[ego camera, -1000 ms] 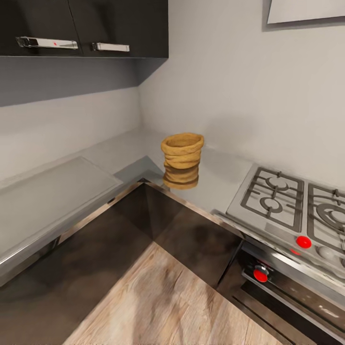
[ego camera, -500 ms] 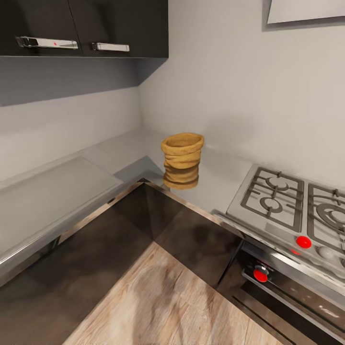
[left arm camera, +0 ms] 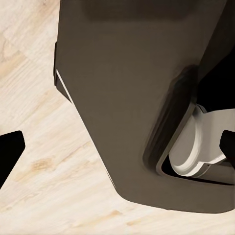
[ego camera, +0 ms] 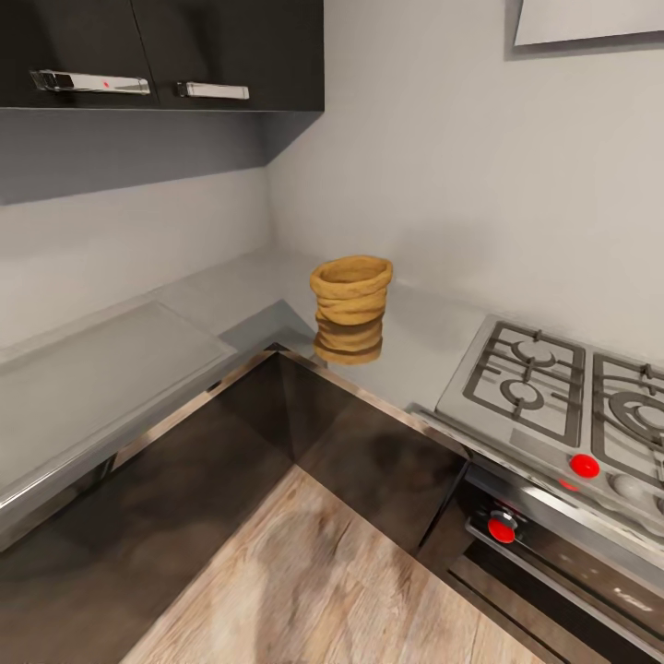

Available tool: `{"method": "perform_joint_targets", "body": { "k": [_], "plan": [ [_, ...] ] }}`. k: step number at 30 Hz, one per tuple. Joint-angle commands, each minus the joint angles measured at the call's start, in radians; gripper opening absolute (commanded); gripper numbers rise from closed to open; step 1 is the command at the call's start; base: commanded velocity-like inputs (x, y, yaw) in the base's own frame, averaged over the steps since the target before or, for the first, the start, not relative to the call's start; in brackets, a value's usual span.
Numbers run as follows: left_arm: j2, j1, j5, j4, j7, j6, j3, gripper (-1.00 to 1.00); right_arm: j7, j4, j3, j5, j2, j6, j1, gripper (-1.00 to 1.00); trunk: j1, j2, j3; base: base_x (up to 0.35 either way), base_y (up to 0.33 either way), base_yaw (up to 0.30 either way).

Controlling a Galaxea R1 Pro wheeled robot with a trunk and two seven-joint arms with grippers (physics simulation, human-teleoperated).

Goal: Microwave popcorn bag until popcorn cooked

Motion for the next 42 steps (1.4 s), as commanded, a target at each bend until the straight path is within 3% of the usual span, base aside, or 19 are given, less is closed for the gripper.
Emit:
{"method": "perform_joint_targets", "body": {
  "k": [1, 4, 9, 11, 12, 14, 15, 18, 22, 25, 27, 35, 38, 40, 41, 42],
  "plan": [
    [0.000, 0.000, 0.006, -0.001, 0.000, -0.002, 0.001, 1.00, 0.006, -0.040, 0.013, 0.006, 0.004, 0.037, 0.000, 1.00, 0.000, -0.001, -0.001, 0.000, 0.000, 0.000],
    [0.000, 0.000, 0.006, -0.001, 0.000, -0.002, 0.001, 1.00, 0.030, -0.213, 0.094, 0.002, 0.021, 0.178, -0.001, 1.00, 0.000, -0.001, -0.001, 0.000, 0.000, 0.000],
    [0.000, 0.000, 0.006, -0.001, 0.000, -0.002, 0.001, 1.00, 0.058, -0.519, 0.181, 0.003, 0.114, 0.426, -0.004, 1.00, 0.000, -0.001, -0.001, 0.000, 0.000, 0.000],
    [0.000, 0.000, 0.006, -0.001, 0.000, -0.002, 0.001, 1.00, 0.059, -0.607, 0.223, 0.003, 0.135, 0.491, -0.010, 1.00, 0.000, -0.001, -0.001, 0.000, 0.000, 0.000],
    [0.000, 0.000, 0.006, -0.001, 0.000, -0.002, 0.001, 1.00, 0.059, -0.679, 0.264, 0.003, 0.145, 0.546, -0.030, 1.00, 0.000, -0.001, -0.001, 0.000, 0.000, 0.000],
    [0.000, 0.001, 0.006, -0.001, 0.000, -0.001, 0.001, 1.00, 0.059, -0.719, 0.285, 0.003, 0.151, 0.586, -0.065, 1.00, 0.000, -0.001, -0.001, 0.000, 0.000, 0.000],
    [0.000, 0.001, 0.006, -0.001, 0.000, -0.001, 0.001, 1.00, 0.059, -0.737, 0.293, -0.001, 0.151, 0.623, -0.125, 1.00, 0.000, -0.001, -0.001, 0.000, 0.000, 0.000],
    [0.000, 0.000, 0.006, -0.001, 0.000, -0.002, 0.000, 1.00, 0.058, -0.749, 0.296, -0.006, 0.151, 0.643, -0.279, 1.00, 0.000, -0.001, -0.001, 0.000, 0.000, 0.000],
    [0.000, 0.001, 0.005, -0.001, 0.001, -0.002, 0.001, 1.00, 0.057, -0.752, 0.296, -0.010, 0.151, 0.643, -0.429, 1.00, 0.000, -0.001, -0.001, 0.000, 0.000, 0.000],
    [0.000, 0.000, 0.005, -0.001, 0.001, -0.002, 0.001, 1.00, 0.056, -0.753, 0.296, -0.028, 0.151, 0.643, -0.500, 1.00, 0.000, -0.001, -0.001, 0.000, 0.000, 0.000],
    [0.000, 0.000, 0.004, -0.001, 0.002, -0.001, 0.001, 1.00, 0.054, -0.752, 0.295, -0.057, 0.151, 0.643, -0.609, 1.00, 0.000, -0.001, -0.001, 0.000, 0.000, 0.000],
    [0.000, 0.000, 0.005, -0.001, 0.002, -0.002, 0.001, 1.00, 0.053, -0.749, 0.283, -0.062, 0.151, 0.643, -0.819, 1.00, 0.000, -0.001, -0.001, 0.000, 0.000, 0.000],
    [0.000, 0.000, 0.004, -0.001, 0.000, -0.002, 0.001, 1.00, 0.045, -0.684, 0.228, -0.060, 0.151, 0.643, -0.924, 1.00, 0.000, -0.001, -0.001, 0.000, 0.000, 0.000],
    [0.000, 0.000, 0.004, -0.001, 0.000, -0.002, 0.000, 1.00, 0.039, -0.640, 0.187, -0.059, 0.151, 0.643, -0.963, 1.00, 0.000, -0.001, -0.001, 0.000, 0.000, 0.000],
    [0.000, 0.001, 0.004, -0.001, 0.000, -0.001, 0.000, 1.00, 0.029, -0.595, 0.150, -0.058, 0.151, 0.643, -0.999, 1.00, 0.000, -0.001, -0.001, 0.000, 0.000, 0.000],
    [0.000, 0.000, 0.004, -0.001, 0.000, -0.001, 0.000, 1.00, -0.017, -0.480, 0.101, -0.056, 0.151, 0.643, -1.084, 1.00, 0.000, -0.001, -0.001, 0.000, 0.000, 0.000]
  ]
}}
